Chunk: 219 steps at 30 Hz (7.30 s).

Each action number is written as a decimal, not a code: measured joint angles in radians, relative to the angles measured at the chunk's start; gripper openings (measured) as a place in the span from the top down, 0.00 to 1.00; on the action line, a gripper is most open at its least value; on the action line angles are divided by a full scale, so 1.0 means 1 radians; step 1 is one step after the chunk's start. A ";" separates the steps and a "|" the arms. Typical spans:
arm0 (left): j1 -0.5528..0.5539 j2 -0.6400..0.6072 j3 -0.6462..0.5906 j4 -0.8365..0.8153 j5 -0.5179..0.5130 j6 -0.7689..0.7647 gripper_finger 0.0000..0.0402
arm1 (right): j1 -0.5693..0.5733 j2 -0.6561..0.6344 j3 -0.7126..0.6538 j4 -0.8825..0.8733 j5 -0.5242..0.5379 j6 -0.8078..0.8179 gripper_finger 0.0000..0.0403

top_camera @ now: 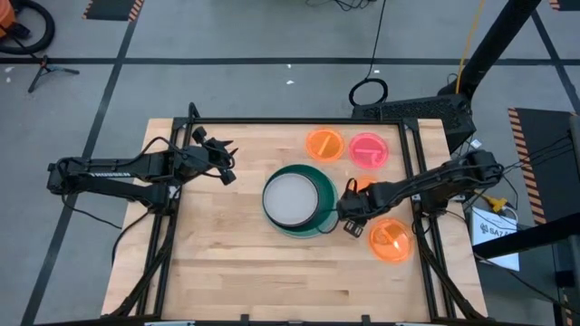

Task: Stack plastic plates
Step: Stack the middle light orange plate on top of the gray plate, then stack the pink plate on top of the light orange plate

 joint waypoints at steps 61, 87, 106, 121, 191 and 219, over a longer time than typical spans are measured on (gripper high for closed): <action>0.000 0.000 0.000 0.000 0.000 0.000 0.68 | 0.006 0.126 0.366 -0.296 0.212 -0.125 1.00; 0.000 0.000 0.000 0.000 0.000 0.000 0.68 | 0.005 0.228 0.503 0.375 0.176 -0.686 1.00; 0.000 0.000 0.000 0.000 -0.001 0.004 0.68 | 0.005 0.341 0.503 0.363 0.152 -0.673 0.93; 0.000 0.000 0.000 0.000 -0.001 0.004 0.68 | -0.009 0.328 0.502 0.357 0.158 -0.632 0.82; 0.000 0.000 0.000 0.000 -0.001 0.005 0.68 | -0.638 0.203 0.067 0.099 0.180 -0.387 0.81; 0.000 0.000 0.000 0.000 -0.001 0.005 0.68 | -0.592 0.205 0.137 -0.026 0.238 -0.437 0.99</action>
